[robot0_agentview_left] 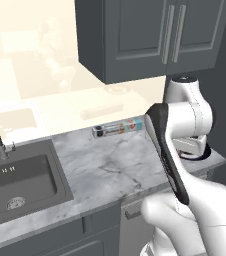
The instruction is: Pick the chicken drumstick from the counter and place it in the microwave. Then turn on the microwave.
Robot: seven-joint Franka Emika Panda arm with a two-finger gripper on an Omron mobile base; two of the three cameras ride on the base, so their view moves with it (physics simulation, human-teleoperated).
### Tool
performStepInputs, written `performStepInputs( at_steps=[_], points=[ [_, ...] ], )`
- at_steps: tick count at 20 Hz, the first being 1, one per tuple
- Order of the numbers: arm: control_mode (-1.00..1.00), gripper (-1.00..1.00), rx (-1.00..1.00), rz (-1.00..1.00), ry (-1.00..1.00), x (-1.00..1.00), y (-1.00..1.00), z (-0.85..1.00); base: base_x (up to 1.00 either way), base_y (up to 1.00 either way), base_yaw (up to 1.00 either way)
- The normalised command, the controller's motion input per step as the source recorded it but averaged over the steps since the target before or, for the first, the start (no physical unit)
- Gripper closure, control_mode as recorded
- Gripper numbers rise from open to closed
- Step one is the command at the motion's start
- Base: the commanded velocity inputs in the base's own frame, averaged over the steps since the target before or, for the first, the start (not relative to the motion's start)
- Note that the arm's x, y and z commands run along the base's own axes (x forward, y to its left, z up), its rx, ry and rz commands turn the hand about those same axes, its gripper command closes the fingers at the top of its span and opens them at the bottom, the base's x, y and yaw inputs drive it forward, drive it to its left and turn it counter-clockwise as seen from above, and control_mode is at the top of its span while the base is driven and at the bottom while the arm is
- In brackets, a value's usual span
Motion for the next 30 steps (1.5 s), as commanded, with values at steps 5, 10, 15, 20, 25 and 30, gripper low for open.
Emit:
performStepInputs(
  at_steps=[5, 10, 15, 20, 25, 30],
  points=[
    [1.0, 1.0, 0.0, 0.03, 0.03, -0.01, 0.21, 0.0, -0.06, 0.02, 0.0],
    [1.0, 1.0, 0.0, 0.0, 0.0, 0.0, 0.0, 0.0, -0.93, -0.05, 0.0],
    [1.0, 1.0, 0.0, 0.0, 0.0, 0.0, 0.0, 0.0, -0.94, -0.44, 0.01],
    [1.0, 1.0, 0.0, 0.0, 0.0, 0.0, 0.0, 0.0, -0.52, -0.8, 0.02],
    [1.0, 1.0, 0.0, 0.0, 0.0, 0.0, 0.0, 0.0, -0.32, -0.97, 0.03],
    [1.0, 1.0, 0.0, 0.0, 0.0, 0.0, 0.0, 0.0, -0.13, -1.0, 0.05]
  ],
)
